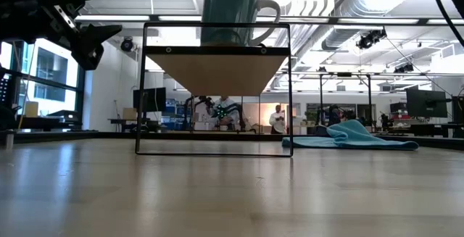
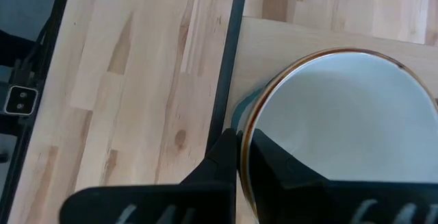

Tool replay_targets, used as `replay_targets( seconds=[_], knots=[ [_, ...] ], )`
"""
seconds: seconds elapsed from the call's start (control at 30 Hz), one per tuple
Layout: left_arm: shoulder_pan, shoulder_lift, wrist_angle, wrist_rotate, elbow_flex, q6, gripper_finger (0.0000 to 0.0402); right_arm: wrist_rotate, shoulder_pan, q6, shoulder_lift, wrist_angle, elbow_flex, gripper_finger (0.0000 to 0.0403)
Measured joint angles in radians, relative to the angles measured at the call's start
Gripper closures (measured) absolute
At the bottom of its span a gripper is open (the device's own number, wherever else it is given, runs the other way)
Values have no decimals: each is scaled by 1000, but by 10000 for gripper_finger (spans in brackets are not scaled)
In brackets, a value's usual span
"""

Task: Stack small to large cups/mugs on shelf
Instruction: Put the blue mug on the shelf

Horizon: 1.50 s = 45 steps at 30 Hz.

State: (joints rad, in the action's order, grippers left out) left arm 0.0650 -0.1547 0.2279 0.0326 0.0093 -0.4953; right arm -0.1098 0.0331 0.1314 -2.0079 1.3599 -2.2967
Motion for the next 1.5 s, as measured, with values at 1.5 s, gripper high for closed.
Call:
replay_targets(
  seconds=[1.5],
  knots=[
    [0,0,1,0,0,-7,131,-15,0,-52,-2,-9,0,348]
  ],
)
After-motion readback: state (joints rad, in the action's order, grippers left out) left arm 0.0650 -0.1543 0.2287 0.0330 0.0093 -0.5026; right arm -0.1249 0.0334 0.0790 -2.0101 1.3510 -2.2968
